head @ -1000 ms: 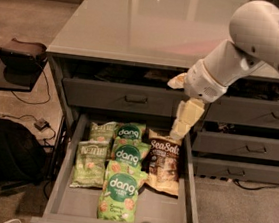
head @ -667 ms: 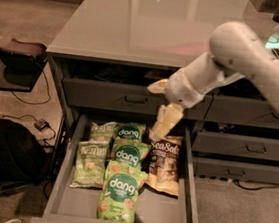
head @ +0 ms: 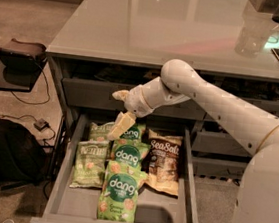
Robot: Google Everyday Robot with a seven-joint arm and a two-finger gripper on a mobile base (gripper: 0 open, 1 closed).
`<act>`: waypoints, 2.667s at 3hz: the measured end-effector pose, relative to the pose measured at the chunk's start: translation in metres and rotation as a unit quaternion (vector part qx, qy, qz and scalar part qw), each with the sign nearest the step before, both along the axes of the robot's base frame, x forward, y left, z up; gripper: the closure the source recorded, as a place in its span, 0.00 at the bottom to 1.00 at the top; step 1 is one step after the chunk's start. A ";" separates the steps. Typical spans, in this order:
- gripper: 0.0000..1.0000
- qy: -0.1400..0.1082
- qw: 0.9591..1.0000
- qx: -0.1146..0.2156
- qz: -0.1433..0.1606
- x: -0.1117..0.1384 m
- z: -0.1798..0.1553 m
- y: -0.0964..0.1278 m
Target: Pick green jalapeno chip bag from middle drawer and place on counter
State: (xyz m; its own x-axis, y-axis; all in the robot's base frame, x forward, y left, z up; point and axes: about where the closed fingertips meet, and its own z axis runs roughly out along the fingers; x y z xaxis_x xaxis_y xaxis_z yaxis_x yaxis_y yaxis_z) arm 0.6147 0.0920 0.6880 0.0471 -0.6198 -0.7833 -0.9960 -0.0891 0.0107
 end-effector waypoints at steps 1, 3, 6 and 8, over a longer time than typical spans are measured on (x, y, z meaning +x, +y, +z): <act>0.00 0.000 1.000 0.000 0.000 0.000 0.000 0.000; 0.00 -0.024 0.998 0.033 0.055 -0.008 -0.032 0.064; 0.00 0.014 0.996 -0.062 0.066 -0.021 -0.150 0.135; 0.00 0.077 0.994 -0.045 0.058 -0.021 -0.174 0.137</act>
Offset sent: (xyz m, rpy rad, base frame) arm 0.0001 0.0319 -0.0137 0.0908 -0.0512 0.0745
